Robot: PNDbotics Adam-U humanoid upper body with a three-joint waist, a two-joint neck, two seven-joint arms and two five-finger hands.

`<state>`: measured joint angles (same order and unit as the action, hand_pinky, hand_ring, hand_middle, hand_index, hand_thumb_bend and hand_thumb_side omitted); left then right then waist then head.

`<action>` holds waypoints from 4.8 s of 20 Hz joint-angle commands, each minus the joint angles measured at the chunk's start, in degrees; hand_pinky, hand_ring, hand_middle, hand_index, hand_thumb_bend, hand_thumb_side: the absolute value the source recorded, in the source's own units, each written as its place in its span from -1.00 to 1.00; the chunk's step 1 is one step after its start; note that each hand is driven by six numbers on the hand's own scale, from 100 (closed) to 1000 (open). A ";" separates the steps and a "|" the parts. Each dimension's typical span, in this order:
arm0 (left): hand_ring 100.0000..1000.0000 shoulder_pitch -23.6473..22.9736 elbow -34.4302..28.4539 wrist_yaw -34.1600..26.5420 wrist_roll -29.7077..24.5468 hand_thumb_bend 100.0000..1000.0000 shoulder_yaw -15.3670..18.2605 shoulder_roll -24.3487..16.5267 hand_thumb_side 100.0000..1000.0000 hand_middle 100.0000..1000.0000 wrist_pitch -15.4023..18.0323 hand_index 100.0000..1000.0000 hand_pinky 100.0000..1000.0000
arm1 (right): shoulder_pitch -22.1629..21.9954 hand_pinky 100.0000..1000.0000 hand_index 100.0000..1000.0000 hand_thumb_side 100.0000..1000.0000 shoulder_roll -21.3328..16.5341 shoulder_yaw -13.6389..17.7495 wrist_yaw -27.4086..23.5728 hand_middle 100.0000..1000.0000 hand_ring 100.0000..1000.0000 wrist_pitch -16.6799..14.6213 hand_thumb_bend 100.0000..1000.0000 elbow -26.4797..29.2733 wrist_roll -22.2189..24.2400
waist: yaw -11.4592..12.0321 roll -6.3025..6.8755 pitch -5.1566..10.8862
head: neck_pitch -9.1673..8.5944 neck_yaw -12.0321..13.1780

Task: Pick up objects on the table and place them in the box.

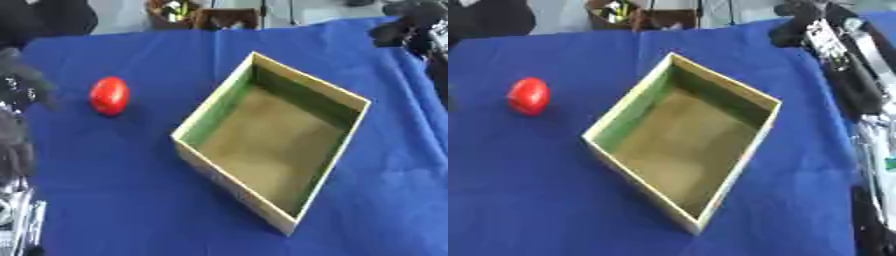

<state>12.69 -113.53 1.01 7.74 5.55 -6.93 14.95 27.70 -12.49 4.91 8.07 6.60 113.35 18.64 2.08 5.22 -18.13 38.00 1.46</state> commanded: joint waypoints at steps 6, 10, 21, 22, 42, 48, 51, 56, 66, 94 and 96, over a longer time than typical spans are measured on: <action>-0.13 0.55 -1.06 0.25 -0.39 -1.00 0.29 -0.26 1.00 -0.11 0.24 0.43 -0.52 | 0.69 0.48 0.52 0.61 -1.71 0.08 0.44 -0.06 0.43 -0.28 -1.00 0.36 0.46 | 0.06 0.02 0.25 | -1.13 0.64; -0.10 1.88 -1.06 1.70 0.54 -1.00 1.44 -3.29 0.91 -0.04 0.92 0.50 -0.50 | 0.59 0.48 0.52 0.61 -1.90 0.14 0.46 -0.06 0.43 -0.33 -1.00 0.21 0.50 | 0.31 0.08 0.42 | -0.83 0.92; 0.02 7.23 -1.06 10.71 -1.60 -1.00 1.33 -18.19 0.67 0.12 -4.42 0.67 -0.42 | 0.64 0.49 0.52 0.61 -1.05 -0.01 0.24 -0.06 0.44 -0.34 -1.00 0.16 0.56 | 0.04 -0.44 1.55 | 1.45 2.10; 0.05 7.65 -0.94 11.63 -1.83 -1.00 1.40 -19.69 0.60 0.15 -5.04 0.68 -0.39 | 0.68 0.49 0.52 0.61 -1.04 -0.02 0.24 -0.06 0.44 -0.38 -1.00 0.12 0.54 | -0.06 -0.47 1.63 | 1.45 2.16; 0.68 19.83 18.71 27.57 -11.95 -0.56 -12.18 -45.62 0.67 0.74 -4.97 1.00 0.31 | 1.51 0.49 0.52 0.62 -1.66 -1.22 0.43 -0.07 0.44 -1.68 -1.00 -1.41 2.41 | -2.56 -0.49 1.02 | -1.38 4.62; 0.73 24.52 28.08 33.34 -17.72 0.00 -14.72 -47.01 0.91 0.81 0.68 1.00 0.41 | 1.54 0.49 0.52 0.61 -1.84 -1.58 0.39 -0.07 0.44 -1.93 -1.00 -1.78 3.04 | -3.11 -0.21 0.88 | -1.36 4.98; 0.76 26.28 32.54 36.08 -20.46 0.31 -15.58 -46.51 0.90 0.89 3.34 1.00 0.44 | 1.46 0.49 0.52 0.61 -1.97 -1.66 0.42 -0.07 0.44 -2.01 -1.00 -1.95 3.31 | -3.34 -0.05 0.85 | -1.46 5.04; 0.77 28.71 39.23 40.67 -25.05 0.66 -15.91 -45.31 0.89 0.95 7.92 1.00 0.48 | 1.31 0.49 0.52 0.61 -2.06 -1.78 0.42 -0.07 0.44 -2.07 -1.00 -2.13 3.65 | -3.48 0.11 0.79 | -1.61 4.93; 0.75 32.67 45.42 50.60 -34.98 0.51 -15.16 -42.46 0.47 0.93 13.86 1.00 0.51 | 1.38 0.49 0.52 0.61 -2.25 -1.98 0.43 -0.08 0.44 -2.22 -1.00 -2.34 4.27 | -4.05 0.34 0.27 | -2.18 5.10; 0.68 36.80 48.02 52.97 -50.78 0.01 -11.21 -38.61 0.10 0.91 11.39 1.00 0.42 | 1.83 0.50 0.50 0.59 -2.98 -2.63 0.48 -0.10 0.44 -2.53 -1.00 -2.74 6.14 | -6.29 1.31 -2.47 | -4.03 6.15; 0.67 36.94 47.99 52.75 -50.84 -0.03 -11.01 -38.57 0.12 0.91 11.21 1.00 0.40 | 1.80 0.50 0.50 0.58 -3.03 -2.66 0.44 -0.11 0.44 -2.52 -1.00 -2.79 6.18 | -6.36 1.30 -2.51 | -4.05 6.15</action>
<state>48.49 -65.14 53.87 -39.96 -6.64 -43.78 23.38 28.93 -14.40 2.41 8.44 4.16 110.17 24.62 -4.30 6.65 -21.68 34.60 7.42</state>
